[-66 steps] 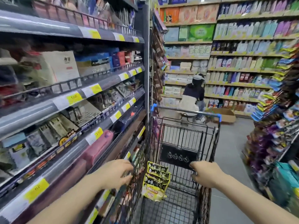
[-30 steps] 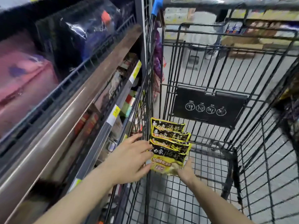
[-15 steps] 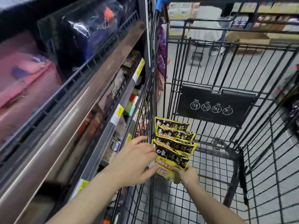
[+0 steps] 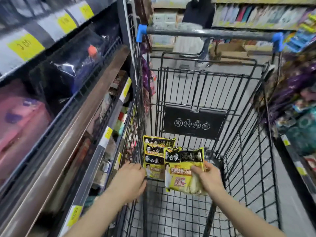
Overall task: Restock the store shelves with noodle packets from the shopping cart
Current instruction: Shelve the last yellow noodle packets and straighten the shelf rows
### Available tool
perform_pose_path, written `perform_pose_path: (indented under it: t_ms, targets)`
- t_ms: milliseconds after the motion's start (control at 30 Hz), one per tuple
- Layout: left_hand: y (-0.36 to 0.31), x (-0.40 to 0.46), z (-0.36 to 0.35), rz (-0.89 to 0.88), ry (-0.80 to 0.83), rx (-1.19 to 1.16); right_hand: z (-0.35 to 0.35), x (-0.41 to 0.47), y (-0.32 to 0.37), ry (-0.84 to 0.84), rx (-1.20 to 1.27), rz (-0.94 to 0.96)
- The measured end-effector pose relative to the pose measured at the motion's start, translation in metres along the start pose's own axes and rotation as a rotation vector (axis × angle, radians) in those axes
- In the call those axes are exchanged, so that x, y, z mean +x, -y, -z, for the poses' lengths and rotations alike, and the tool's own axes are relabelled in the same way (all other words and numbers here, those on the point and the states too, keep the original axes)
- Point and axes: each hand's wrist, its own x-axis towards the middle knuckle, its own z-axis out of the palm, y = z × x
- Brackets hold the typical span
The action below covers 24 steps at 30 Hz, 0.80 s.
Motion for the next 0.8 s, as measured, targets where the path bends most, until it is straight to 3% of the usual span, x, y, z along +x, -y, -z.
perform_pose_path:
  t_ms: [200, 333, 600, 800]
  targets:
    - [-0.027, 0.047, -0.035, 0.4, 0.144, -0.631, 0.073, -0.031, 0.043, -0.041, 0.09, 0.033]
    - [-0.032, 0.078, -0.07, 0.607, 0.132, -0.991, 0.097, -0.037, 0.046, -0.064, 0.164, 0.077]
    - [-0.014, 0.122, -0.139, 0.786, -0.048, -1.187, 0.108, -0.025, 0.037, -0.029, 0.189, 0.123]
    - [-0.012, 0.144, -0.166, 0.85, -0.133, -1.208, 0.101, -0.014, 0.024, -0.047, 0.239, 0.109]
